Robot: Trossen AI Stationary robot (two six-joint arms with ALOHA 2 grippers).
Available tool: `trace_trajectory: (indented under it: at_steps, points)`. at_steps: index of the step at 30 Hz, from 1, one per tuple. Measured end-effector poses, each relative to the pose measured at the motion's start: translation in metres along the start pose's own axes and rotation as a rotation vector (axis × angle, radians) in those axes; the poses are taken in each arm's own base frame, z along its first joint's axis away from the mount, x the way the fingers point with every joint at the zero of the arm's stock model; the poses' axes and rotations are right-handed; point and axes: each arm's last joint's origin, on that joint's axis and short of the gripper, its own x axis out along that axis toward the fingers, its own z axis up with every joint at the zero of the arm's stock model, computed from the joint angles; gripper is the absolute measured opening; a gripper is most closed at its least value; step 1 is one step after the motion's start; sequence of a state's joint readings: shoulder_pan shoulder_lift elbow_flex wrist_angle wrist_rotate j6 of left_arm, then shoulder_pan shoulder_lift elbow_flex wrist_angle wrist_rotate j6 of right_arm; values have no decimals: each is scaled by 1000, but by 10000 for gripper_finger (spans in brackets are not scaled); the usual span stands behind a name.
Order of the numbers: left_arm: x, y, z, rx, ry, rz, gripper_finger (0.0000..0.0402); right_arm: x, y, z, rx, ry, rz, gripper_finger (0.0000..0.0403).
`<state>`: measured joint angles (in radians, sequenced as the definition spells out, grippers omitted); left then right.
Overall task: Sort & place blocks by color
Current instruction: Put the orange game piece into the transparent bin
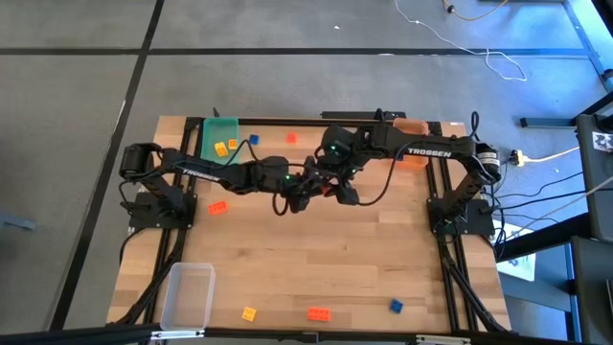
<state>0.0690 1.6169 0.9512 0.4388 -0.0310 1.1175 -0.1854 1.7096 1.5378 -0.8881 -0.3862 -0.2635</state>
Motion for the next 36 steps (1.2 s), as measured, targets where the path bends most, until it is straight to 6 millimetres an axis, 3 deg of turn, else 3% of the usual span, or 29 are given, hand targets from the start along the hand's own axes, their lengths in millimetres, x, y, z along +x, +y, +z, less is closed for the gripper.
trace_trajectory:
  at_steps: [6,14,19,29,36]
  points:
    - [-2,2,0,-70,63,30,82,-13,-6,-7,108,76,3,264]
    - [-5,-1,0,-110,237,91,82,-62,-12,-7,180,155,-2,269]
    - [-18,3,11,-169,315,129,82,-88,-18,-7,175,181,-101,268]
    - [-77,20,40,-660,276,95,82,-133,-23,-21,171,154,-241,269]
    - [-133,13,68,-1008,237,-95,82,-150,-21,-25,122,106,-277,269]
